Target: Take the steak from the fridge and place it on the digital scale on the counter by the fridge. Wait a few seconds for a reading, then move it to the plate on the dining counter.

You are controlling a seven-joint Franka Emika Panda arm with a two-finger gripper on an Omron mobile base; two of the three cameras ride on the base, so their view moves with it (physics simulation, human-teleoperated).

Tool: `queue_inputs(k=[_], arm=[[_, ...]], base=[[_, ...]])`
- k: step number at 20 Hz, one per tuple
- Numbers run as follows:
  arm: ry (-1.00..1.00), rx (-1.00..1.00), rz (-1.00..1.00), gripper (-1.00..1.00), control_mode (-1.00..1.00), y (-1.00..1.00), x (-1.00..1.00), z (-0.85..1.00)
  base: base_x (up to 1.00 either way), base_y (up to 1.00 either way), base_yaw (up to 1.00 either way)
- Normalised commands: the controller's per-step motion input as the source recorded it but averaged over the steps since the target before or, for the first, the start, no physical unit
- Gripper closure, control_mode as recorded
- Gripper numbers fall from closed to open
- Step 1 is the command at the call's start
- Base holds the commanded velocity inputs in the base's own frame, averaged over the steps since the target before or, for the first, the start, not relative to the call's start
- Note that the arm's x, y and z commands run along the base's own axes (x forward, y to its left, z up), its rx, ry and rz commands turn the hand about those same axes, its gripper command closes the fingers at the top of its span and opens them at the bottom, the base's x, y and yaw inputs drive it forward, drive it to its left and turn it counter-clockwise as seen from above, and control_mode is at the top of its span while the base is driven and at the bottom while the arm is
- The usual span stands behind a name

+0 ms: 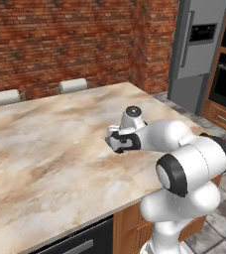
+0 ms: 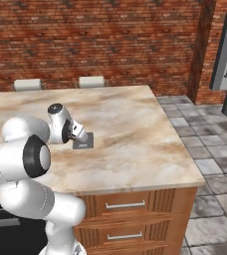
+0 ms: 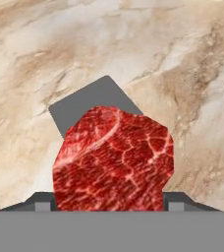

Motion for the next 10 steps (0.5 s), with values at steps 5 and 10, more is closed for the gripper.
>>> queue_inputs(k=[5,10], arm=[[0.00,0.00,-0.06,1.00,-1.00,0.13,0.36,-0.43],[0.00,0.00,-0.07,1.00,-1.00,0.07,0.31,-0.36]], base=[[0.00,0.00,0.00],[0.00,0.00,0.00]])
